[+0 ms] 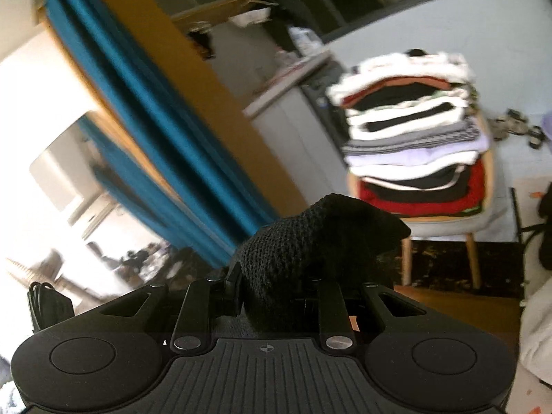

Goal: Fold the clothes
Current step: 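Carry the folded sweater with both grippers toward the clothes stack on the chair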

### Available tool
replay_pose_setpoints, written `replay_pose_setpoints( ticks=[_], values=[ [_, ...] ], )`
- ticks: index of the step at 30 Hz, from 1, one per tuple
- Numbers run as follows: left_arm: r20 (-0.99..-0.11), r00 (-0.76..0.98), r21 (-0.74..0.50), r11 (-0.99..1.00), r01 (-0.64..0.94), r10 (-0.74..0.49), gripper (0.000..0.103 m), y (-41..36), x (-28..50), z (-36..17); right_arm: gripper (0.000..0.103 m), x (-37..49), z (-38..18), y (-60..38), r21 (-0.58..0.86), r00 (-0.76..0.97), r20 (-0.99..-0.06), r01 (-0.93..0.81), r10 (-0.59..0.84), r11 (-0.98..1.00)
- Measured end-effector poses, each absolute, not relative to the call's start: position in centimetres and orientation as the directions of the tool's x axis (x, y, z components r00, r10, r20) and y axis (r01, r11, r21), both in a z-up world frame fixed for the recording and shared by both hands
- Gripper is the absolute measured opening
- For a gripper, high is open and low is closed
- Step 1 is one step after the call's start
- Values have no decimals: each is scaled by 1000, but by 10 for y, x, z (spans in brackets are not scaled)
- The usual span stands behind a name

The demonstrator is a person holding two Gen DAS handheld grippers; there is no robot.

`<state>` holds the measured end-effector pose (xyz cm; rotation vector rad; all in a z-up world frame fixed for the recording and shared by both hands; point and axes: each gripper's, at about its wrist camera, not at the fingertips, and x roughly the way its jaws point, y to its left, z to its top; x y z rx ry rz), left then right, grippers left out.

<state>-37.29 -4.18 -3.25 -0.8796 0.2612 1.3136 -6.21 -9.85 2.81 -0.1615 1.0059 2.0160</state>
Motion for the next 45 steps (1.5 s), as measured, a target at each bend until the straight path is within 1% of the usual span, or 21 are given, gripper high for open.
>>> replay_pose_setpoints(
  ticks=[3,7,11,14,16,22,25,28,31,35,41,43,45],
  values=[
    [-625,360,-464,42,-885,693,21,8,-374,-48,20,-53,16,-65,595,-565,-493,-774,661,-218],
    [-629,435,-481,117,-869,644,21,86,-381,-56,20,-57,8,-13,562,-485,-517,-814,705,-148],
    [-612,477,-467,198,-862,630,21,175,-404,-45,20,-83,11,52,517,-408,-511,-849,756,-109],
    [-587,499,-464,240,-853,637,21,240,-433,-23,20,-102,25,116,534,-375,-498,-843,782,-64],
    [-565,505,-449,271,-851,652,21,275,-449,-7,20,-115,38,160,521,-363,-486,-851,795,-70],
    [-499,442,-370,278,-886,745,21,358,-477,38,20,-149,71,279,509,-376,-412,-850,830,-133],
    [-472,456,-378,294,-878,755,21,394,-487,52,20,-157,83,333,477,-378,-391,-863,839,-167],
    [-453,447,-392,278,-877,771,21,430,-495,61,20,-151,90,382,505,-385,-386,-849,838,-158],
    [-431,422,-386,260,-885,797,21,467,-495,71,20,-143,96,429,521,-418,-352,-831,838,-196],
    [-380,365,-332,243,-911,850,21,520,-479,90,20,-127,108,498,511,-458,-282,-816,843,-272],
    [-346,320,-307,216,-927,882,21,610,-433,119,20,-71,138,608,525,-487,-189,-784,853,-331],
    [-350,330,-293,232,-927,877,21,644,-415,127,20,-47,144,644,521,-489,-174,-782,855,-341],
    [-377,358,-291,258,-921,854,21,678,-397,129,21,-20,144,674,530,-476,-173,-783,862,-326]
  ],
)
